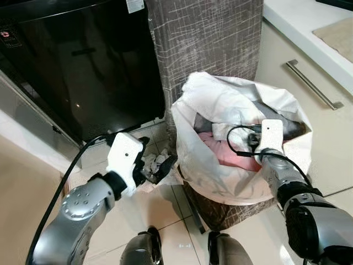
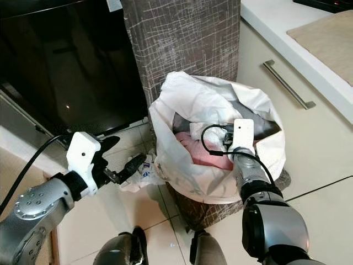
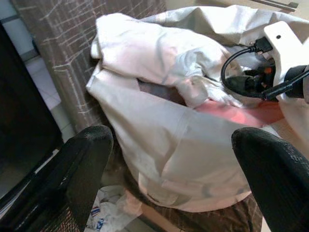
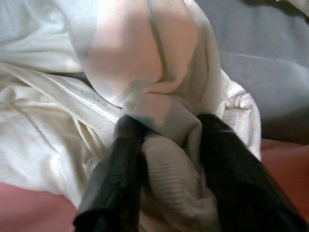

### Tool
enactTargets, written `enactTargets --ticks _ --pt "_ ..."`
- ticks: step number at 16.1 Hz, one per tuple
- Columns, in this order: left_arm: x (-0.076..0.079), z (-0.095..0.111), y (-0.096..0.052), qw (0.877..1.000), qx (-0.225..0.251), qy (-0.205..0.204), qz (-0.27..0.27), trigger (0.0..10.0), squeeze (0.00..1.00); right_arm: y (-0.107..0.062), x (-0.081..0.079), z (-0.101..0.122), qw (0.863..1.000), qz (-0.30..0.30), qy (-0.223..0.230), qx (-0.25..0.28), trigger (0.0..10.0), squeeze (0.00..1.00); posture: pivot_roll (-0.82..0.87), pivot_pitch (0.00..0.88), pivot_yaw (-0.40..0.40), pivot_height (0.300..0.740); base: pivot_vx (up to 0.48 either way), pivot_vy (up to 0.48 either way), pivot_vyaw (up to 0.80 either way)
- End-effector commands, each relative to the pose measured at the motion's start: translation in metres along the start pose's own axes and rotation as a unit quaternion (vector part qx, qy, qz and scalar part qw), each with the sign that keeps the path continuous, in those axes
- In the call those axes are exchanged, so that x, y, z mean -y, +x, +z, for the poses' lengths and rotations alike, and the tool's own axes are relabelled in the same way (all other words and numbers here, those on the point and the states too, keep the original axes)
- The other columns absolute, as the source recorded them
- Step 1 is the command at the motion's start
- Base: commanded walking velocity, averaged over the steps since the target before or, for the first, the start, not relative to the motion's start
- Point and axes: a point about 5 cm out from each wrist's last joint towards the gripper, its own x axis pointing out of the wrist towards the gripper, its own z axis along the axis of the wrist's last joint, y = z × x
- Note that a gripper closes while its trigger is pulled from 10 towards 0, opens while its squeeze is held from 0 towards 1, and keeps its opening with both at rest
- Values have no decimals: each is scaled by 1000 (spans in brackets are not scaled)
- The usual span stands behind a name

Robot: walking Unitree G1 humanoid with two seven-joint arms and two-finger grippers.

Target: Clothes washing

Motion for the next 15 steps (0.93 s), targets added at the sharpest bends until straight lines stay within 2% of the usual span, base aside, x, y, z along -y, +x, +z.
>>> enactTargets --ticks 1,3,5,7,12,13,14,15 --pt "1 -3 1 1000 -5 -5 -3 10000 0 -2 -9 -15 999 21 9 -32 0 0 36 235 57 740 0 0 0" --pt "0 -3 6 1000 2 -7 0 10000 0 1 -29 13 997 71 7 23 0 27 21 215 45 740 0 0 0" --pt "0 -2 11 1000 8 -11 2 10000 0 1 -38 25 994 97 6 46 0 0 9 197 34 740 0 0 0" --pt "1 -1 21 1000 25 -18 4 10000 0 0 -50 48 985 139 10 101 0 0 -23 160 12 740 0 0 0" --pt "3 4 46 998 58 -28 2 10000 0 -6 -54 77 970 168 12 173 0 0 -88 84 -8 740 0 0 0" --pt "2 6 51 998 65 -26 0 10000 0 -4 -47 77 977 134 -3 166 0 0 -102 66 -6 740 0 0 0" --pt "1 7 55 997 68 -25 -1 10000 0 -2 -40 74 982 102 -19 155 10000 1000 -106 57 -3 740 0 0 0" --pt "1 7 56 997 69 -24 -2 10000 0 0 -34 72 985 80 -22 149 10000 1000 -106 55 -3 740 0 0 0"
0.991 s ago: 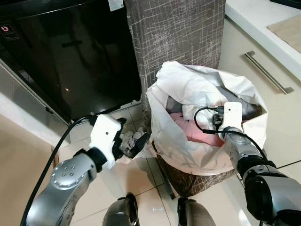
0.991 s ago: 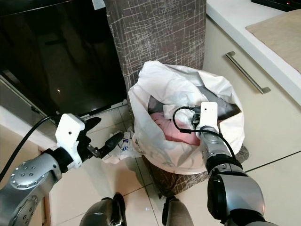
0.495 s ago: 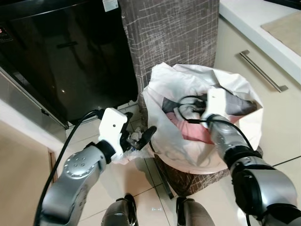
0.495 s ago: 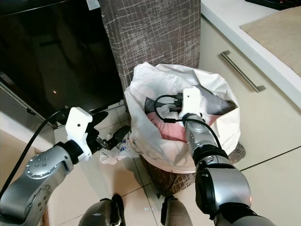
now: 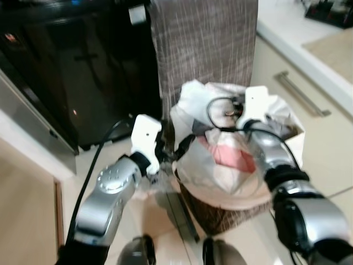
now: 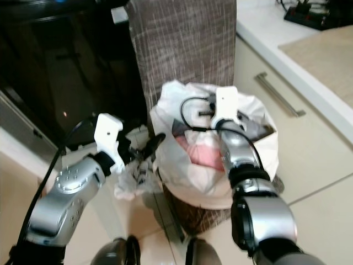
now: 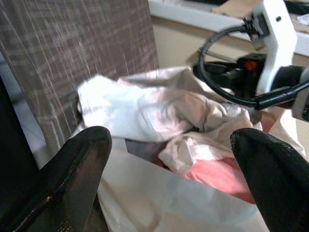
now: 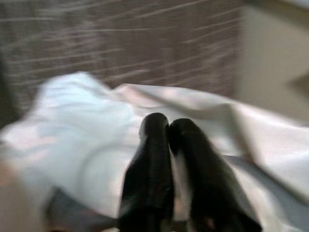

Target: Clothes washing

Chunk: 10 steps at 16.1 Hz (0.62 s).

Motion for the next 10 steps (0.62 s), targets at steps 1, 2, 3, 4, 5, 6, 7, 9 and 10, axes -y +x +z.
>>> enactTargets --ticks 1,2,3,4,5,6,7,9,10 --pt "-1 -2 4 1000 -3 16 0 10000 0 -1 14 -7 997 -67 38 -28 10000 1000 -109 39 -1 740 0 0 0" --pt "-2 -2 5 1000 -4 26 2 10000 0 -1 14 -8 994 -75 67 -32 10000 1000 -109 36 0 740 0 0 0" --pt "-6 -4 8 999 -10 51 13 10000 0 -1 4 -10 990 -58 127 -34 10000 1000 -109 24 2 740 0 0 0" --pt "-9 -6 8 998 -13 59 20 10000 0 -2 -2 -10 989 -44 137 -30 10000 1000 -111 16 2 740 0 0 0" --pt "-13 -6 9 998 -10 60 29 10000 0 -3 -6 -10 989 -37 142 -24 10000 1000 -112 12 2 740 0 0 0" --pt "-17 -5 11 997 -7 64 43 10000 0 -5 -8 -12 989 -38 142 -19 10000 1000 -113 6 2 740 0 0 0" --pt "-19 -5 11 996 -6 68 48 10000 0 -6 -9 -13 989 -45 143 -18 10000 1000 -113 6 2 740 0 0 0" --pt "-25 -8 15 994 -11 87 64 10000 0 -13 -14 -21 989 -65 136 -14 10000 1000 -123 0 9 740 0 0 0" --pt "-26 -8 17 994 -9 86 66 10000 0 -16 -17 -25 988 -68 136 -19 10000 1000 -131 0 16 740 0 0 0"
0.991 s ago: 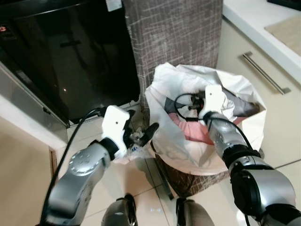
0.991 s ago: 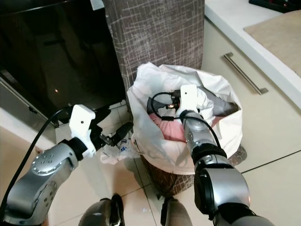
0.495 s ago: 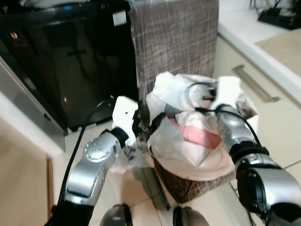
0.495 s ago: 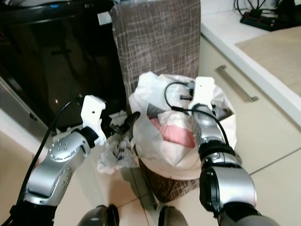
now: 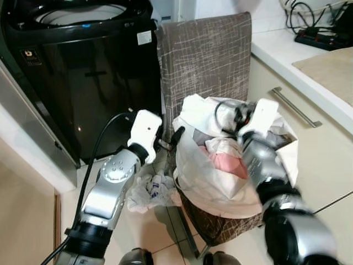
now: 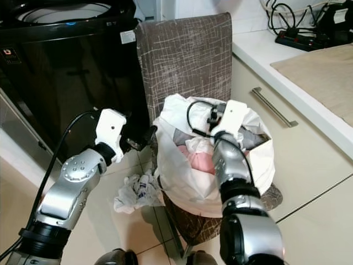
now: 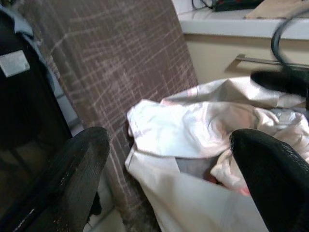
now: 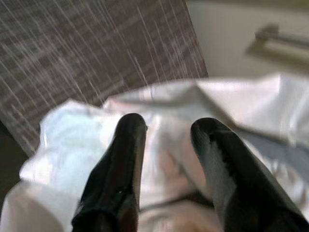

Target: Clothes washing

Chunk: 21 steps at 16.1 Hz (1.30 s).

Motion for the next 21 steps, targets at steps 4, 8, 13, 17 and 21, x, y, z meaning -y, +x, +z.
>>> enactTargets --ticks 4,8,13,17,21 --pt "-3 0 4 1000 1 14 2 10000 0 1 0 0 997 -27 76 -16 10000 1000 -134 0 26 740 0 0 0" --pt "-4 -1 3 1000 2 18 2 10000 0 -1 -2 -5 968 -80 231 -59 10000 1000 -124 0 31 740 0 0 0" --pt "-6 -1 -1 1000 1 20 -3 10000 0 -6 1 17 959 -167 224 -53 10000 1000 -114 21 28 740 0 0 0" --pt "-10 0 -5 1000 -1 21 2 10000 0 1 21 -1 960 -198 169 -99 10000 0 -96 54 29 740 0 0 0" --pt "-11 -1 -19 1000 -11 25 0 10000 0 1 27 -10 956 -212 162 -125 10000 0 -47 95 38 740 0 0 0"
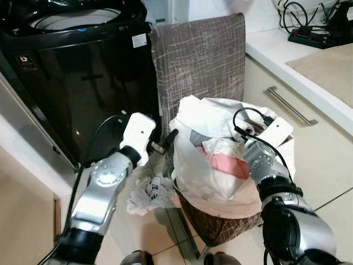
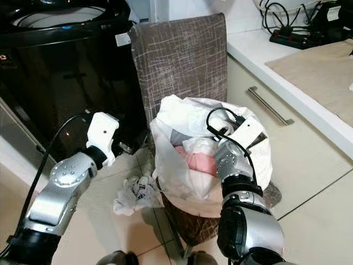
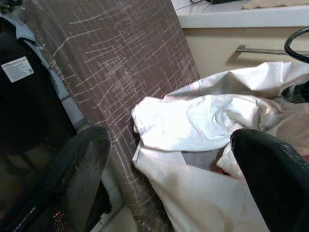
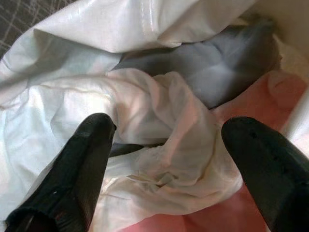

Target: Clothes washing

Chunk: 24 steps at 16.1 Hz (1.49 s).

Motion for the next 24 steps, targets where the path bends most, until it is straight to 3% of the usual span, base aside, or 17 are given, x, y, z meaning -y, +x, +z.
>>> enactTargets --ticks 1,6,8,12,13,14,15,19,22,24 --pt "-3 2 -6 1000 -3 3 2 10000 0 1 -1 0 1000 -5 4 -4 10000 0 -33 106 42 740 0 0 0" --pt "-14 3 -30 999 -28 14 14 10000 0 5 9 -15 999 -14 -32 -21 10000 0 40 164 61 740 0 0 0" --pt "-13 2 -38 999 -40 13 14 10000 0 8 22 -13 997 -29 -75 -2 10000 0 55 180 63 740 0 0 0" --pt "-8 1 -40 999 -46 7 11 10000 0 12 39 -11 990 -35 -134 10 10000 0 49 183 62 740 0 0 0" --pt "-6 1 -39 999 -46 4 8 10000 0 13 46 -14 988 -35 -147 4 4353 0 18 175 61 740 0 0 0" --pt "-6 0 -39 999 -45 3 7 10000 0 13 48 -16 988 -33 -151 0 4353 0 -17 175 66 740 0 0 0" --pt "-8 -4 -42 999 -49 -1 9 10000 0 12 51 -23 988 -25 -152 -13 0 0 -116 156 77 740 0 0 0" --pt "-4 -7 -38 999 -51 -8 1 10000 0 11 46 -28 989 2 -147 -20 0 0 -142 149 88 740 0 0 0" --pt "0 -2 -27 999 -37 -13 0 10000 0 12 40 -23 988 28 -154 -13 0 0 -105 165 24 740 0 0 0" --pt "3 -3 -27 999 -34 -19 4 10000 0 12 41 -22 987 29 -156 -18 0 0 -95 167 8 740 0 0 0"
